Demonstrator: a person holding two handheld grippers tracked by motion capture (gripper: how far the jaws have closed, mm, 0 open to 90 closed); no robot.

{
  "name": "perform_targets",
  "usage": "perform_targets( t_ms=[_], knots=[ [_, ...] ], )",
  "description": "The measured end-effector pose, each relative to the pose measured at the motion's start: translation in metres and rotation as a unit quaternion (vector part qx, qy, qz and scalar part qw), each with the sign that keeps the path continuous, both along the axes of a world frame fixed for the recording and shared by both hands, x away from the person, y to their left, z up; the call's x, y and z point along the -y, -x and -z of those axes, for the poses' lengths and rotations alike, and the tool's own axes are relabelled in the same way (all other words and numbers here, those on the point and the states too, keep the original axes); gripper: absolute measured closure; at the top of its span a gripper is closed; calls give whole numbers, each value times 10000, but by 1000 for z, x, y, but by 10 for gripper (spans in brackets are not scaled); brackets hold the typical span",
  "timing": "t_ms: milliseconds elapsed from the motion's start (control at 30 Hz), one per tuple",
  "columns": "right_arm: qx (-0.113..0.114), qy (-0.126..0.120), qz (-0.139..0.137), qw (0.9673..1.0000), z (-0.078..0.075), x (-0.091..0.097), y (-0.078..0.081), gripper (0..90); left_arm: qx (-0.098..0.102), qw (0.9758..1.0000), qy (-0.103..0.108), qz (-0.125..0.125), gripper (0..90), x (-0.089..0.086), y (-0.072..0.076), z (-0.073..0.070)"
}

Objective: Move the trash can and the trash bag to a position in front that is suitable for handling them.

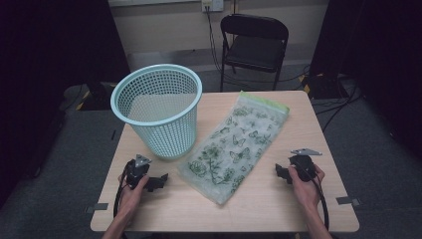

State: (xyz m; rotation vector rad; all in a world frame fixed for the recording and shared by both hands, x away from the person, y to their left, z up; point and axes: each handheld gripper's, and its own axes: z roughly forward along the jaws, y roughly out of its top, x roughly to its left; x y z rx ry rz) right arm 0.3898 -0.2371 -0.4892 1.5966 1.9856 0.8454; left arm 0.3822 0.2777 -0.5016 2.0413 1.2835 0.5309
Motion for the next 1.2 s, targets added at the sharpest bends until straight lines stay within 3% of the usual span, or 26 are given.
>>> perform_targets(
  t_ms=[167,333,367,467,633,667,700,767,867,900,1033,1133,1167,1200],
  knots=[
    [79,95,-543,9984,-10,-22,2,240,2,10000,9,2,0,0,0,0],
    [205,-91,-941,9953,-18,-45,-1,288,-4,10000,3,-6,0,0,0,0],
    [297,-159,-1209,9921,-24,-64,-3,295,-3,10000,-10,-3,0,0,0,0],
    [349,-91,-1612,9863,-30,-92,-5,338,-1,10000,-8,-5,0,0,0,0],
    [299,-20,-1988,9796,-27,-134,-7,318,-1,10000,-6,1,0,0,0,0],
    [299,-20,-1988,9796,-27,-134,-7,318,-1,10000,-6,1,0,0,0,0],
    [268,88,-2125,9767,-23,-150,-6,293,-1,10000,-7,-5,0,0,0,0],
    [259,255,-2180,9753,-18,-158,-6,277,-2,10000,-9,-3,0,0,0,0],
    [118,355,-2134,9762,-10,-159,-7,257,-2,10000,-6,-6,0,0,0,0],
    [148,490,-2133,9756,-9,-158,-6,256,1,10000,-2,-10,0,0,0,0],
    [135,659,-2115,9751,-7,-151,-4,250,0,10000,-6,-7,0,0,0,0],
    [99,693,-2047,9763,-3,-145,-2,249,0,10000,-3,-4,0,0,0,0],
    [72,562,-1964,9789,0,-137,-1,247,-2,10000,2,-8,0,0,0,0],
    [82,563,-1941,9793,0,-135,0,246,-2,10000,2,-8,0,0,0,0]
  ],
)
